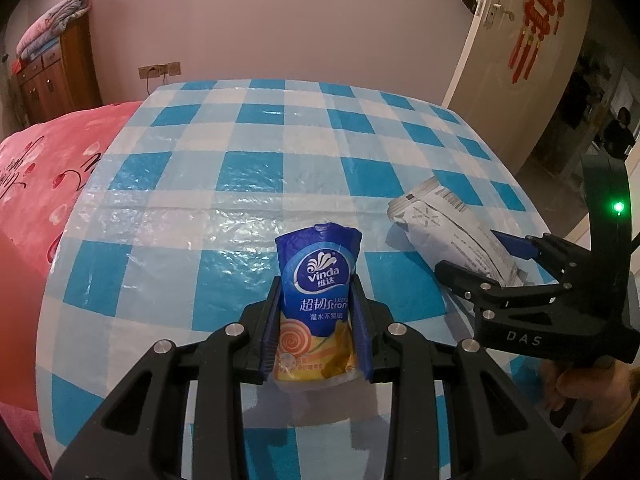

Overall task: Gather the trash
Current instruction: 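Lower the right tool around the white printed bag and close on it, then carry the Vinda pack and white bag in both tools over the bucket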

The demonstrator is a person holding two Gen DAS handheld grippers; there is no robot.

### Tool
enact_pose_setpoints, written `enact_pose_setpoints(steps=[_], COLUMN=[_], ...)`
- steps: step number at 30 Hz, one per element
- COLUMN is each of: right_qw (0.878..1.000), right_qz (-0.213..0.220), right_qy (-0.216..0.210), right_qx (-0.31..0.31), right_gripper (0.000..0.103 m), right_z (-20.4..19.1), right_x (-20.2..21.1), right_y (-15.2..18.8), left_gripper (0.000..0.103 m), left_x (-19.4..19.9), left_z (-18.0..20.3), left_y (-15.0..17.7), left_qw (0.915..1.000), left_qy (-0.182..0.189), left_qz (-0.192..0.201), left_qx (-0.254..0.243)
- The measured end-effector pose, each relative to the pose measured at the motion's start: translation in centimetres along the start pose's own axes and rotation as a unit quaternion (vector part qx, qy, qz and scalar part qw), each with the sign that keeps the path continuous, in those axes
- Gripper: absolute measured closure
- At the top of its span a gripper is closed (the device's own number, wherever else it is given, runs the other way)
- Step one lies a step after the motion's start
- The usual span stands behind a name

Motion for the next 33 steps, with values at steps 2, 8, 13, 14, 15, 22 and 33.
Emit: enact_pose_setpoints(steps=[2,8,13,14,15,22,33], right_qw=[1.000,1.000,1.000,1.000,1.000,0.999,0.999], right_qz=[0.002,0.015,0.028,0.029,0.031,0.038,0.039], right_qy=[0.000,0.004,0.001,0.000,-0.001,-0.015,-0.033], right_qx=[0.001,0.000,0.001,0.001,0.001,-0.008,-0.017], right_gripper=[0.022,0.024,0.024,0.024,0.024,0.024,0.024], right_z=[-0.1,-0.9,-1.7,-1.8,-1.9,-2.8,-3.6], right_x=[0.1,0.9,2.1,2.3,2.5,3.8,4.7], right_y=[0.0,0.0,-0.6,-0.7,-0.8,-1.5,-1.7], left_gripper=[0.070,0.070,0.070,0.070,0.070,0.070,0.070], left_x=[0.3,1.0,2.3,2.5,2.8,4.7,6.6], left_z=[-0.1,-0.5,-1.0,-1.1,-1.2,-2.3,-3.4], left_y=[0.0,-0.1,-0.2,-0.2,-0.3,-0.5,-0.6], left_qw=[1.0000,0.9999,0.9997,0.9997,0.9996,0.9989,0.9979], left_qy=[0.000,0.001,0.002,0.001,0.001,-0.004,-0.008], left_qz=[0.003,0.011,0.023,0.025,0.028,0.045,0.064], left_qx=[0.000,0.002,0.006,0.006,0.007,0.011,0.013])
Point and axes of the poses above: each gripper's, at about its wrist camera, not at the fingertips, and x roughly against the way its jaws point, z to its right, y to its underside, the point moved 3 cm from there along -x, roughly the way its jaws point, and after that the axes turned 5 degrees about x, right-handed, at the moved point
